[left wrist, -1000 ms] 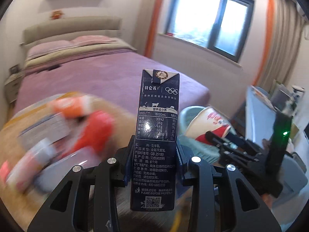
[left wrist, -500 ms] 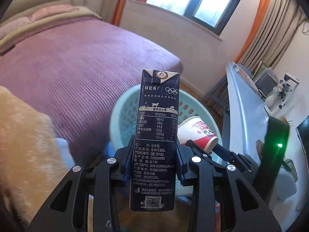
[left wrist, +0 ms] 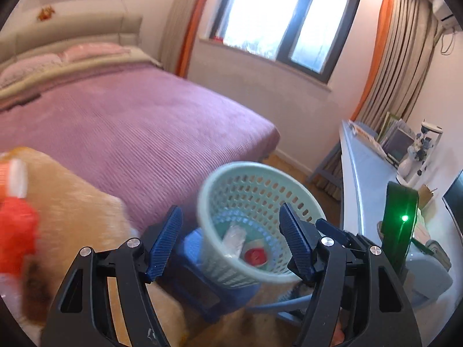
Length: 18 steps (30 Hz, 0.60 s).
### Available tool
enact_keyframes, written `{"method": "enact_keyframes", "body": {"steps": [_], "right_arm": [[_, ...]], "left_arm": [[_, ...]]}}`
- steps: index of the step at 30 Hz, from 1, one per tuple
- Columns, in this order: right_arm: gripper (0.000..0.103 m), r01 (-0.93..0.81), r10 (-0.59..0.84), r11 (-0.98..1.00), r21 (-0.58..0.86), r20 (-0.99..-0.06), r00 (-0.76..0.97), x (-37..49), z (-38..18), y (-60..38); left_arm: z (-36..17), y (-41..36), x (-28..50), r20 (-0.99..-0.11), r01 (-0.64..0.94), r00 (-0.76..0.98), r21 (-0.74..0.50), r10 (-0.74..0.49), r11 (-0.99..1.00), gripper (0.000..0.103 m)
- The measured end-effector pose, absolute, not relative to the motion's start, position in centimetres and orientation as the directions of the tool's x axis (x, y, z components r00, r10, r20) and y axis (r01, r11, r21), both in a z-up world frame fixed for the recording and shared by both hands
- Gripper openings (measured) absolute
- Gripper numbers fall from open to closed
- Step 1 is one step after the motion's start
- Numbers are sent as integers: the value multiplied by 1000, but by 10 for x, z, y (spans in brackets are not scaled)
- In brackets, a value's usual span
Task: Collect trash
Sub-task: 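Carry both items over the blue basket and open both grippers to drop them, then grasp the pink bottle with the left gripper while the right grasps the cardboard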
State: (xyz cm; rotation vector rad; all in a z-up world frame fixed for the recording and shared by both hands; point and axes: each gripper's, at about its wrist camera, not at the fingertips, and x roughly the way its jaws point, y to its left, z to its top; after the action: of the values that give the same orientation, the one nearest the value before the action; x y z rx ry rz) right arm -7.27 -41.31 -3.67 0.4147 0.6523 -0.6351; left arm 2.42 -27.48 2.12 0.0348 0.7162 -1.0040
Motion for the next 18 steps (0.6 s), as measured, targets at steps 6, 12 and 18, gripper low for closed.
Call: {"method": "enact_keyframes", "body": {"steps": [6,12,18], "right_arm": [[67,473,-308,864,169,-567,764,-62,6,-328],[67,287,-177,946,148,-504,845,-44,25,-240],[67,217,-106,967,135,-562,820,-17,10,-184]], "left_arm": [[47,-172,10,-492,716,485,-252,-723,651,68],[59,-60,13,-474,568,644,-230,-600,790,68],[53,42,37,-516,379,753,-166,-408,910,77]]}}
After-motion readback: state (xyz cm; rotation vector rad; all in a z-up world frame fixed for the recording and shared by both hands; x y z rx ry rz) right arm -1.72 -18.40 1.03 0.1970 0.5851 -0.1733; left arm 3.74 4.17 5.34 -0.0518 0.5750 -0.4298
